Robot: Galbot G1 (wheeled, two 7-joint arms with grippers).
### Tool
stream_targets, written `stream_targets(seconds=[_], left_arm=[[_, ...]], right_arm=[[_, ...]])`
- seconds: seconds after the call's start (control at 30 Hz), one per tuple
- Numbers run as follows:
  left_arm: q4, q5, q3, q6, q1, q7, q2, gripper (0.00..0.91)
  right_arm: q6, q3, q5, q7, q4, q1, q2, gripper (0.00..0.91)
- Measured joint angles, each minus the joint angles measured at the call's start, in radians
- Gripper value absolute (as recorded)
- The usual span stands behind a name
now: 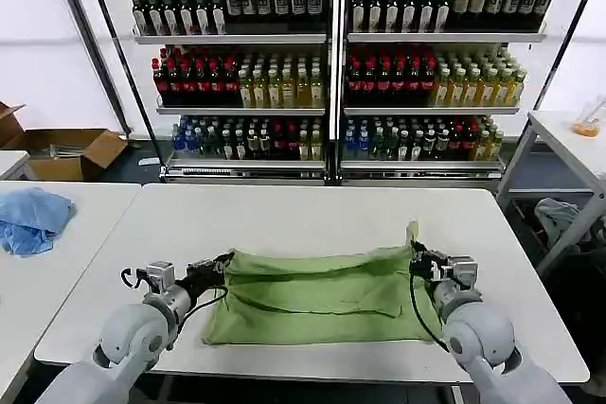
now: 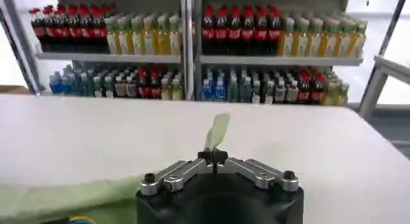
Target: Fold and organize the clothes.
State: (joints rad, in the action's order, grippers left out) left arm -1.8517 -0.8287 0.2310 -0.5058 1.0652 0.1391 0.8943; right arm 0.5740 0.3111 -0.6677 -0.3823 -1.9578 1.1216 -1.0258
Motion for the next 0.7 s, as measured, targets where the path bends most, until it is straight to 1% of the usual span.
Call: stream_targets(seconds=[0.03,0.07,0.1,0.13,0.17,0.2,0.23,0.47,0.7], left_arm=[[0.001,0.005,0.0,0.0,0.004,-0.001,0.0,0.081],[0.003,0.01,0.0,-0.001,0.007,-0.002,0.0,0.181],[0.006,0.015,-0.001,-0.001,0.008,-0.004,0.001,0.302],[0.008,0.02,-0.002,-0.001,0.011,-0.005,0.002,0.393],[0.012,0.025,-0.004,-0.001,0.011,-0.005,0.003,0.504],[0.015,0.03,-0.006,-0.001,0.012,-0.005,0.005,0.615],[0.018,0.034,-0.007,-0.001,0.012,-0.005,0.008,0.907],[0.015,0.064,-0.011,0.001,0.023,-0.005,0.025,0.907],[-0.019,0.111,0.009,0.027,0.055,0.023,0.049,0.907]], right_arm=[[0.0,0.001,0.0,-0.003,0.0,0.005,-0.003,0.0],[0.001,0.001,0.002,-0.006,0.0,0.008,-0.005,0.0],[0.001,0.001,0.004,-0.01,0.0,0.012,-0.009,0.272],[0.002,0.002,0.006,-0.012,0.002,0.015,-0.011,0.514],[0.002,0.002,0.008,-0.015,0.005,0.018,-0.014,0.907],[0.003,0.003,0.009,-0.017,0.008,0.021,-0.016,0.907],[0.003,0.003,0.011,-0.017,0.009,0.025,-0.018,0.907],[0.002,0.012,0.041,-0.01,0.0,0.052,-0.025,0.907],[-0.011,0.033,0.067,-0.011,-0.047,0.084,-0.031,0.907]])
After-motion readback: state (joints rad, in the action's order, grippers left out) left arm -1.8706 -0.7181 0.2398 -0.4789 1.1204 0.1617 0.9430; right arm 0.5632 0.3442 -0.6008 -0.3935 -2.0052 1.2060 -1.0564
